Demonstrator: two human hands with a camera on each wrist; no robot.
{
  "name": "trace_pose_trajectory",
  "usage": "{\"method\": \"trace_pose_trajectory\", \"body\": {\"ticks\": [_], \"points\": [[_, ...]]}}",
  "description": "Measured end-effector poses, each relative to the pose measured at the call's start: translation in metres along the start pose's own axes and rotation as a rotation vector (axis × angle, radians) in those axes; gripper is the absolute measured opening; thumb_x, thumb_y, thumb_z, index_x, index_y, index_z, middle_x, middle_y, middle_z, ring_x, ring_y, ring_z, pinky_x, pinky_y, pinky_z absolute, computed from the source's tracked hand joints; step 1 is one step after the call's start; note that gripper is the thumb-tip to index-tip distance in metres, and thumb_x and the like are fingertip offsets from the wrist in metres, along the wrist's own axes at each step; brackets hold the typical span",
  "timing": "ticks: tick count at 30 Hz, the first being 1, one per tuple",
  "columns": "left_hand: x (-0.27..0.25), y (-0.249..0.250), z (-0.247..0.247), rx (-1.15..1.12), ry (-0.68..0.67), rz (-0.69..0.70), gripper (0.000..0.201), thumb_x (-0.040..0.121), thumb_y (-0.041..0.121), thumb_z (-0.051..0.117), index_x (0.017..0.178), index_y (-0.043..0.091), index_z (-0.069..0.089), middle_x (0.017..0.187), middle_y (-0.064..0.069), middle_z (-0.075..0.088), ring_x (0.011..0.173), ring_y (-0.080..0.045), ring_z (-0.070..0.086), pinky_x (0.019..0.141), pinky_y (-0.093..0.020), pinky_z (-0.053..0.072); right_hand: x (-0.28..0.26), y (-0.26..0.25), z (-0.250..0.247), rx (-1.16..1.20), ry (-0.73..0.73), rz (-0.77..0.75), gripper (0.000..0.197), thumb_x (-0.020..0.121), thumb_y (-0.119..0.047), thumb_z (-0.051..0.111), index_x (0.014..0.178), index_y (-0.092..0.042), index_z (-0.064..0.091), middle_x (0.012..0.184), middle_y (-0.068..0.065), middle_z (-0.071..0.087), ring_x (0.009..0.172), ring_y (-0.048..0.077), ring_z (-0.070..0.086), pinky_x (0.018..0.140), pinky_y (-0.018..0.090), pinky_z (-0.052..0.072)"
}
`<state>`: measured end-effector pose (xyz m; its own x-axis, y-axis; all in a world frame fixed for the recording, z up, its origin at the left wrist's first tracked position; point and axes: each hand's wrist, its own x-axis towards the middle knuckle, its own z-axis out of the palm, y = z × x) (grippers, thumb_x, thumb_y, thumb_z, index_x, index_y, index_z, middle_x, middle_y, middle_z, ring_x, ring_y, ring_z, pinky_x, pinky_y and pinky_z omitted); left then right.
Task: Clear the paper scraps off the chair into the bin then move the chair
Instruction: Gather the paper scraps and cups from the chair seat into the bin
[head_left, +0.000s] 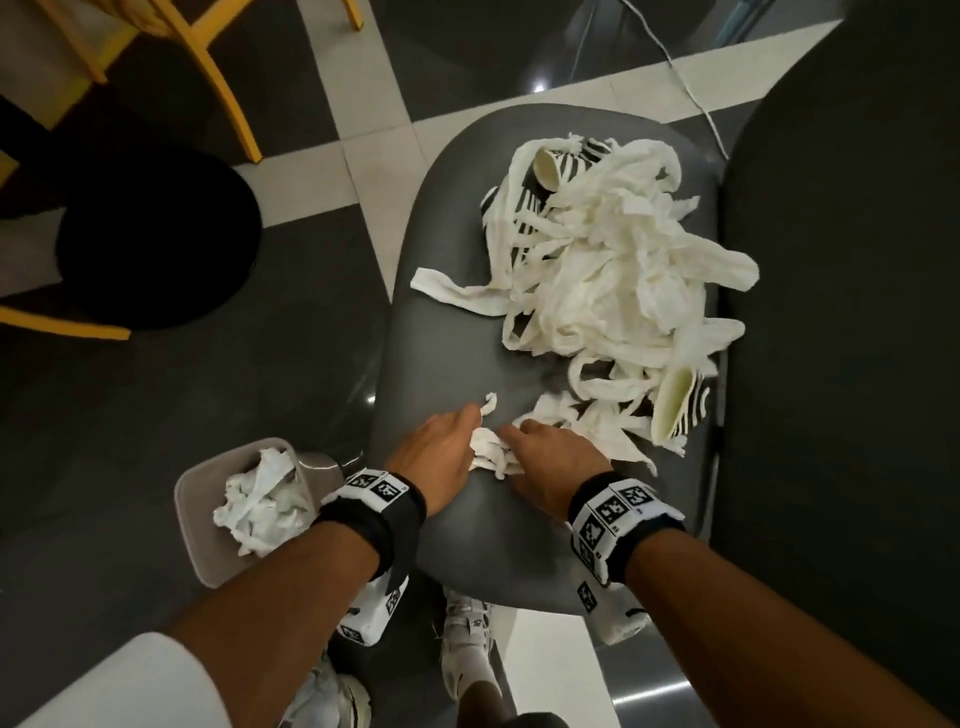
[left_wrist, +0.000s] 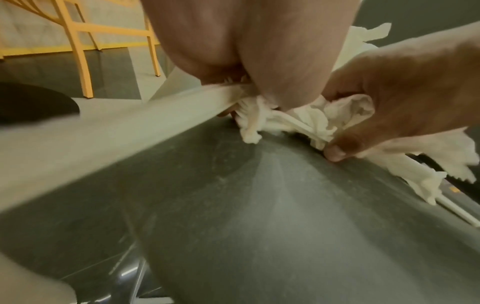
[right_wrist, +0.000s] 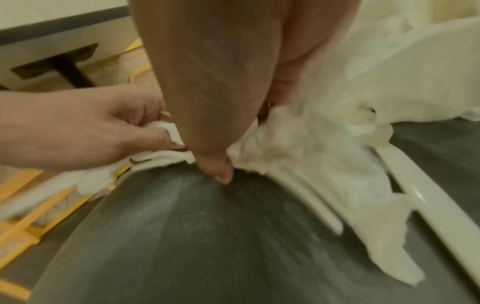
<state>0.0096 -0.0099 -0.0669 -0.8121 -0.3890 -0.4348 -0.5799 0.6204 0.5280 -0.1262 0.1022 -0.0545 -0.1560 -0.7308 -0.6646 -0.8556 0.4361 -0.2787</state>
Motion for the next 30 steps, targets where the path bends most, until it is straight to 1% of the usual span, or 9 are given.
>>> {"method": "trace_pose_trajectory", "body": {"ticks": [4, 9, 12, 15, 19, 23, 25, 27, 30], "points": [[-0.012, -0.008, -0.011, 0.03, 0.077, -0.024, 0.015, 0.092, 0.021, 0.046, 0.106, 0.017, 0.048, 0.098, -0.007, 0.066, 0.086, -0.03, 0.06, 0.066, -0.034, 0.036, 0.001, -0.023, -0.007, -0.12, 0.044, -0.01, 0.038, 0.09, -0.033, 0.055, 0.123, -0.015, 0.054, 0.115, 0.011, 0.063, 0.104, 0.038, 0.065, 0.078, 0.04, 0.049], [-0.034, -0.04, -0.045, -0.078, 0.133, -0.118, 0.009, 0.083, 0.029, 0.051, 0.092, 0.028, 0.051, 0.088, 0.006, 0.066, 0.081, -0.025, 0.061, 0.066, -0.033, 0.042, 0.007, -0.076, -0.017, -0.083, 0.037, -0.032, 0.029, 0.087, -0.031, 0.056, 0.109, -0.012, 0.06, 0.106, 0.013, 0.066, 0.096, 0.038, 0.067, 0.07, 0.035, 0.041], [-0.06, -0.081, -0.074, -0.238, 0.116, -0.214, 0.007, 0.076, 0.028, 0.058, 0.083, 0.029, 0.057, 0.075, 0.01, 0.065, 0.073, -0.016, 0.062, 0.065, -0.033, 0.05, 0.018, -0.128, -0.018, -0.047, -0.003, -0.069, 0.027, 0.085, -0.028, 0.058, 0.106, -0.012, 0.063, 0.104, 0.015, 0.068, 0.094, 0.038, 0.067, 0.07, 0.034, 0.044], [-0.092, -0.134, -0.101, -0.383, 0.191, -0.301, 0.005, 0.07, 0.023, 0.061, 0.073, 0.027, 0.064, 0.07, 0.007, 0.065, 0.072, -0.014, 0.062, 0.07, -0.034, 0.053, 0.032, -0.19, -0.014, 0.006, -0.019, -0.105, 0.025, 0.085, -0.025, 0.059, 0.106, -0.012, 0.063, 0.103, 0.013, 0.068, 0.093, 0.035, 0.067, 0.069, 0.033, 0.045], [-0.14, -0.214, -0.116, -0.469, 0.249, -0.412, 0.008, 0.068, 0.015, 0.065, 0.068, 0.023, 0.066, 0.07, 0.004, 0.067, 0.071, -0.012, 0.062, 0.07, -0.03, 0.05, 0.069, -0.275, 0.016, 0.037, -0.021, -0.174, 0.031, 0.086, -0.027, 0.061, 0.112, -0.011, 0.064, 0.11, 0.016, 0.068, 0.101, 0.038, 0.066, 0.081, 0.038, 0.052], [-0.18, -0.301, -0.095, -0.592, 0.301, -0.604, 0.011, 0.068, 0.016, 0.068, 0.076, 0.023, 0.069, 0.078, 0.002, 0.07, 0.075, -0.014, 0.065, 0.074, -0.034, 0.053, 0.118, -0.343, 0.067, 0.01, -0.113, -0.209, 0.036, 0.092, -0.026, 0.056, 0.122, -0.006, 0.06, 0.124, 0.021, 0.062, 0.116, 0.041, 0.059, 0.096, 0.045, 0.049], [-0.194, -0.336, -0.07, -0.65, 0.339, -0.673, 0.011, 0.071, 0.016, 0.071, 0.079, 0.023, 0.07, 0.08, 0.001, 0.07, 0.076, -0.019, 0.068, 0.075, -0.04, 0.057, 0.145, -0.364, 0.098, -0.01, -0.106, -0.234, 0.039, 0.095, -0.029, 0.053, 0.125, -0.006, 0.059, 0.129, 0.019, 0.061, 0.124, 0.04, 0.055, 0.107, 0.05, 0.041], [-0.2, -0.361, -0.039, -0.722, 0.38, -0.726, 0.008, 0.076, 0.017, 0.073, 0.081, 0.022, 0.07, 0.081, 0.0, 0.068, 0.071, -0.029, 0.069, 0.067, -0.043, 0.061, 0.169, -0.373, 0.128, 0.038, -0.123, -0.203, 0.034, 0.098, -0.027, 0.051, 0.124, -0.007, 0.06, 0.127, 0.016, 0.064, 0.121, 0.036, 0.058, 0.103, 0.043, 0.043], [-0.201, -0.382, 0.006, -0.836, 0.438, -0.817, 0.005, 0.086, 0.017, 0.07, 0.09, 0.018, 0.068, 0.087, -0.001, 0.065, 0.065, -0.028, 0.068, 0.056, -0.03, 0.057, 0.198, -0.373, 0.169, 0.134, -0.125, -0.142, 0.032, 0.098, -0.019, 0.053, 0.127, -0.007, 0.057, 0.129, 0.015, 0.062, 0.12, 0.032, 0.058, 0.097, 0.035, 0.041]]}}
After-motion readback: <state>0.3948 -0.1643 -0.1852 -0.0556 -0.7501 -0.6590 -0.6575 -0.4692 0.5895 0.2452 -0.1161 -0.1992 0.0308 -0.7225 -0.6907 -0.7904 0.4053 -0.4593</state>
